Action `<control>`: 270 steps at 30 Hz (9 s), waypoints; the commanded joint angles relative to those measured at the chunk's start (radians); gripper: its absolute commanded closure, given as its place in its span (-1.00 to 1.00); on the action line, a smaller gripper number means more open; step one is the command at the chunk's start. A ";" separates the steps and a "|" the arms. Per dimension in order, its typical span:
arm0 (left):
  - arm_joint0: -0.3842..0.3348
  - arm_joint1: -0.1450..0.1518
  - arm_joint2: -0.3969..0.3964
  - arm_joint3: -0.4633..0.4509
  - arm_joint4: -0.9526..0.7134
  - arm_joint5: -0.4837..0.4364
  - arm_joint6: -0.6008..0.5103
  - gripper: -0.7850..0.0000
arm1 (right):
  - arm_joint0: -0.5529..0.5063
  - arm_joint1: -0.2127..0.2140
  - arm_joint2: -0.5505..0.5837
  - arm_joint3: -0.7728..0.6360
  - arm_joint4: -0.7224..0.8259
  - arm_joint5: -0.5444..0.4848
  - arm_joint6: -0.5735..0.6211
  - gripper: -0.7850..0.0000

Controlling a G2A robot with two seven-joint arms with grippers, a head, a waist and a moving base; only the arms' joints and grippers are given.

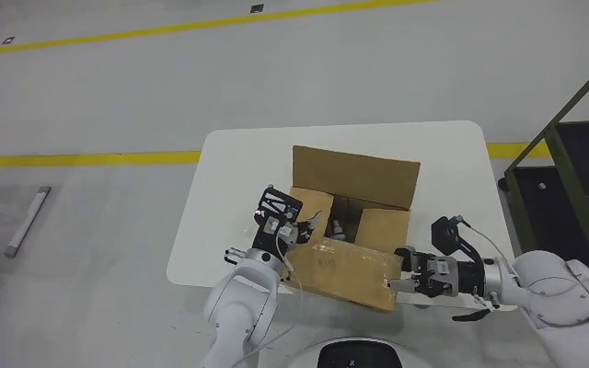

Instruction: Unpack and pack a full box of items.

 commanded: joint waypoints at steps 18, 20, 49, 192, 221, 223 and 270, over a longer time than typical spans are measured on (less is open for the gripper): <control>-0.054 0.008 -0.021 0.006 -0.045 0.048 0.031 -1.00 | 0.117 0.052 -0.015 -0.005 -0.188 -0.099 -0.043 1.00; -0.058 0.009 -0.023 0.004 -0.047 0.055 0.029 -1.00 | 0.131 0.054 -0.012 0.013 -0.176 -0.098 -0.063 1.00; -0.084 0.032 0.049 -0.004 -0.008 -0.155 -0.047 -1.00 | 0.014 0.071 0.080 -0.098 -0.465 -0.149 -0.455 1.00; -0.186 0.077 0.060 0.107 0.220 -0.012 -0.307 -1.00 | 0.163 0.074 -0.186 0.152 -0.414 0.150 -0.537 1.00; -0.155 0.086 -0.069 0.135 0.269 0.072 -0.172 -1.00 | 0.003 0.079 0.019 0.061 -0.196 0.267 -0.719 1.00; -0.159 0.086 -0.078 0.092 0.230 0.056 -0.179 -1.00 | -0.038 0.081 0.070 0.049 -0.205 0.319 -0.736 1.00; -0.232 -0.001 0.221 0.274 -1.088 0.320 -0.213 -1.00 | -0.262 0.048 0.048 -0.014 -0.551 0.460 -0.907 1.00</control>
